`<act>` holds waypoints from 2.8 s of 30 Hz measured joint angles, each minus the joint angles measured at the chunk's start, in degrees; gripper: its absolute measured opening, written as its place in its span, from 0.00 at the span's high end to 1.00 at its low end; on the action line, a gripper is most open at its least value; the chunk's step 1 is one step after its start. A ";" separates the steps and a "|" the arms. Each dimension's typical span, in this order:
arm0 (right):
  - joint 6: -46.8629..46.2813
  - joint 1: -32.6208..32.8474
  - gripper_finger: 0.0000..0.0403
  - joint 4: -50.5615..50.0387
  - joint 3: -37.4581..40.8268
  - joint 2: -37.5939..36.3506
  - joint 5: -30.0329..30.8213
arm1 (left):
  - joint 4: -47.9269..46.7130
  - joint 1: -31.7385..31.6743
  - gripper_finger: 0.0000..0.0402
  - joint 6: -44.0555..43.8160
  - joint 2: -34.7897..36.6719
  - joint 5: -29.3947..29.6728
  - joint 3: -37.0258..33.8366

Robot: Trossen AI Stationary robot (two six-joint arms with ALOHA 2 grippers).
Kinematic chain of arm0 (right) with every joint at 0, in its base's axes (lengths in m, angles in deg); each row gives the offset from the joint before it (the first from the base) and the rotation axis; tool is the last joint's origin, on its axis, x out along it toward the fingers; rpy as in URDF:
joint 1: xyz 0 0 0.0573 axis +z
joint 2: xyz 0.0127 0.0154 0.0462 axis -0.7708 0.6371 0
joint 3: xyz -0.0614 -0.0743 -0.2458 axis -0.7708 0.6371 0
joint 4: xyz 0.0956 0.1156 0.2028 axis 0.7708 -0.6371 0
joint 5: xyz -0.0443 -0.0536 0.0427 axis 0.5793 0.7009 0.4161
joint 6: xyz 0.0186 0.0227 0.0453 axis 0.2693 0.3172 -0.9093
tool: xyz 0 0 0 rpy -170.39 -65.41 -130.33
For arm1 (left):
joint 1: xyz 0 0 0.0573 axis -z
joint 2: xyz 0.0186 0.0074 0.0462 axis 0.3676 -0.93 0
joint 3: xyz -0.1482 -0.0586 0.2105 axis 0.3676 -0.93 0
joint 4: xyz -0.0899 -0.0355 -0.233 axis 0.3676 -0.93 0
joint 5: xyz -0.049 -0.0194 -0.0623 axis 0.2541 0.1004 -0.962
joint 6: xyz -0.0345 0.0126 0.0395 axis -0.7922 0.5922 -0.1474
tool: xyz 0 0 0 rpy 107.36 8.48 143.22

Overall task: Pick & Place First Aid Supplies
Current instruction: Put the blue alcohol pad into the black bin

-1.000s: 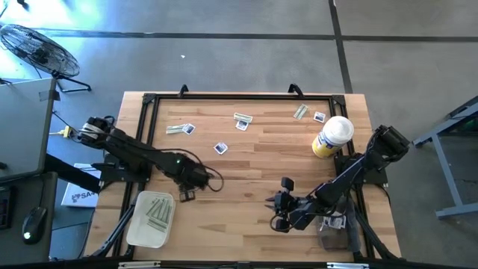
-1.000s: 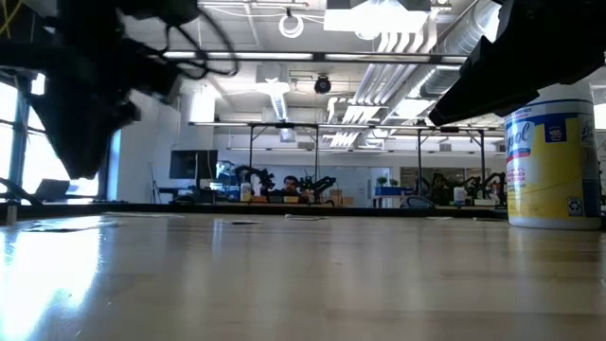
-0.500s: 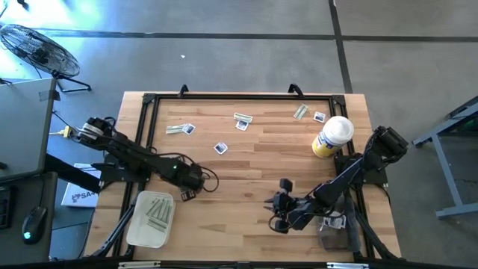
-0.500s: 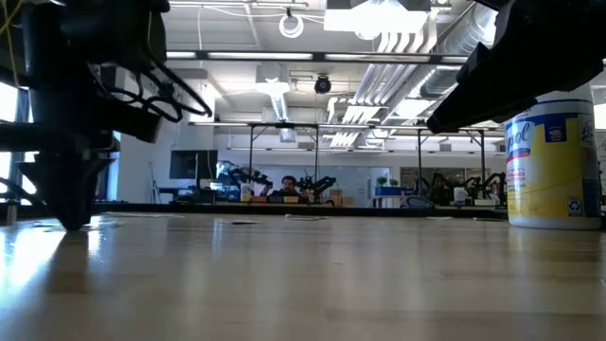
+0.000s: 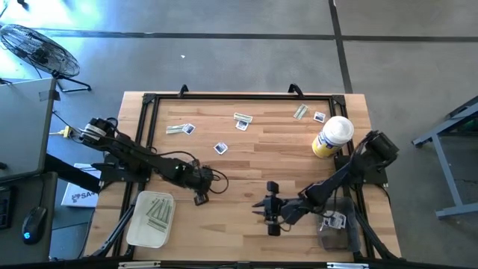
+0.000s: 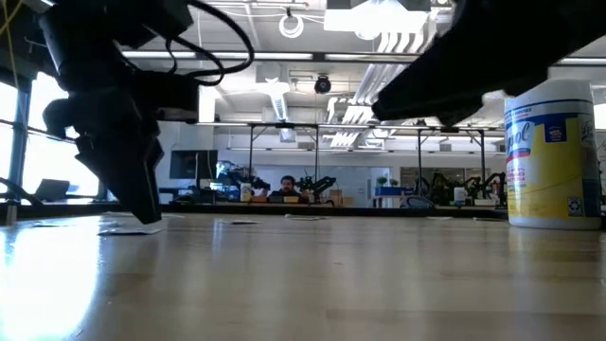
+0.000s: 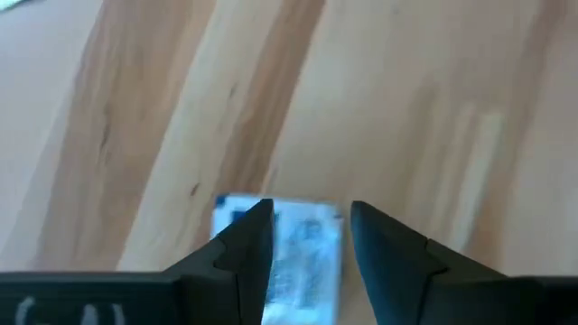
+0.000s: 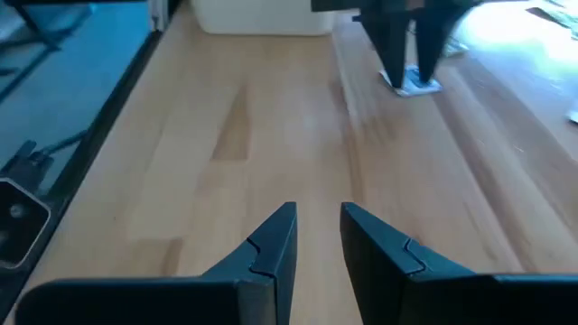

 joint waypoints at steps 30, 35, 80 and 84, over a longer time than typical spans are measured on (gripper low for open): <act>10.78 -8.52 0.80 3.68 -9.00 9.75 -12.00 | 6.80 3.23 0.63 -4.98 -3.03 13.93 -5.10; 13.73 -9.28 0.80 2.68 -14.17 13.86 -11.90 | 21.30 3.23 0.63 3.24 -5.33 13.84 -4.81; 16.33 -19.31 0.80 1.32 -19.59 26.74 -19.49 | 8.83 3.43 0.63 -9.90 14.05 32.76 -9.30; 14.67 -19.17 0.85 1.82 -19.52 26.43 -19.29 | 8.70 3.43 0.63 -9.88 14.08 32.80 -9.30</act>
